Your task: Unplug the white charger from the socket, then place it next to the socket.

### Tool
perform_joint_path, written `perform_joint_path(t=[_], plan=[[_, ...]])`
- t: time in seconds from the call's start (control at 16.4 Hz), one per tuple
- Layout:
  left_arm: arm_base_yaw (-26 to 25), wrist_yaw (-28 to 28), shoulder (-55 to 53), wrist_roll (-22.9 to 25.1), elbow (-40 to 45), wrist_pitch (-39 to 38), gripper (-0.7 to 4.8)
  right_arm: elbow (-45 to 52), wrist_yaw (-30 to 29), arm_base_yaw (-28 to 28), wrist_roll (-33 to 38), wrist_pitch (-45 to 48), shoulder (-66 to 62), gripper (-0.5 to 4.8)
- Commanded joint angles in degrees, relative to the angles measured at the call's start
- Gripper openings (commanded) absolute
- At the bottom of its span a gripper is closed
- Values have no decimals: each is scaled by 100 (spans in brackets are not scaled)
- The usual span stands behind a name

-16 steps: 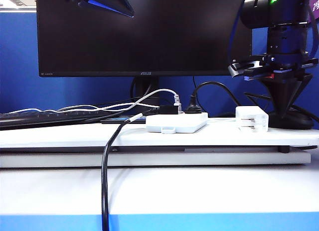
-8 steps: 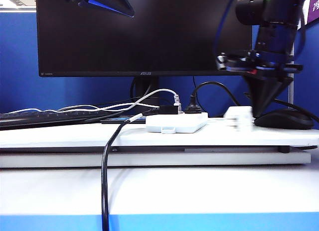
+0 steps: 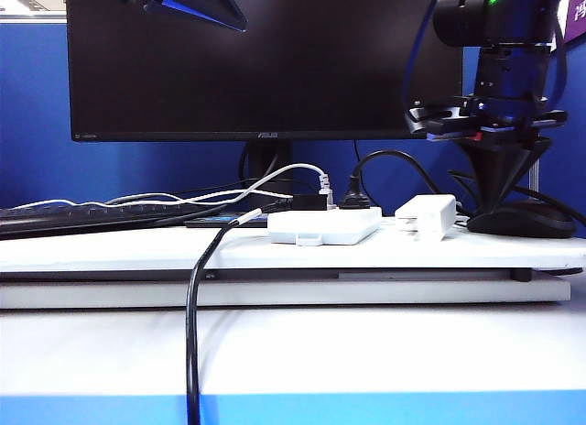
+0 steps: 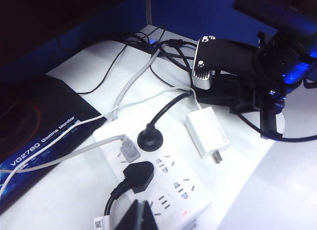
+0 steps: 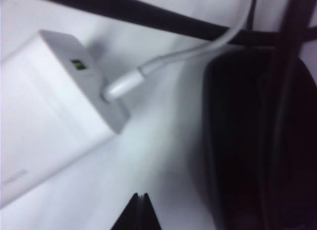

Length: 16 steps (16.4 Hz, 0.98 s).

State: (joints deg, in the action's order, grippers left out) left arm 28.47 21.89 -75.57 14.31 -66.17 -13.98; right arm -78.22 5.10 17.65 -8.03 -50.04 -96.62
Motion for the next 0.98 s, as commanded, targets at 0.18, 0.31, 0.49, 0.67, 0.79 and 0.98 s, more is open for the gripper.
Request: perform_joint_path(t=[0.18,0.31,0.49,0.67,0.79,0.98], plan=[[0,35,404,-63,-44,153,-5,-85,-271,7,-81,177,411,-6],[0,22,640,-297,-179,120,-5,-160,-393,7,-81,199,798,-6],[0,-28,1390,-682,-531,-13,-5,-160,-1073,7,-76,601,1985,-6],[0,-568,2435,-896,-651,-354,-5,-153,-1145,7,-52,1244,3239,-6],[0,-1150,3228,-874,-649,-1045,-5,-131,-1145,7,-48,1512,3991,-6],[0,-1427,4059,-876,-634,-2557,-5,444,-1143,7,323,1856,4874,-6]])
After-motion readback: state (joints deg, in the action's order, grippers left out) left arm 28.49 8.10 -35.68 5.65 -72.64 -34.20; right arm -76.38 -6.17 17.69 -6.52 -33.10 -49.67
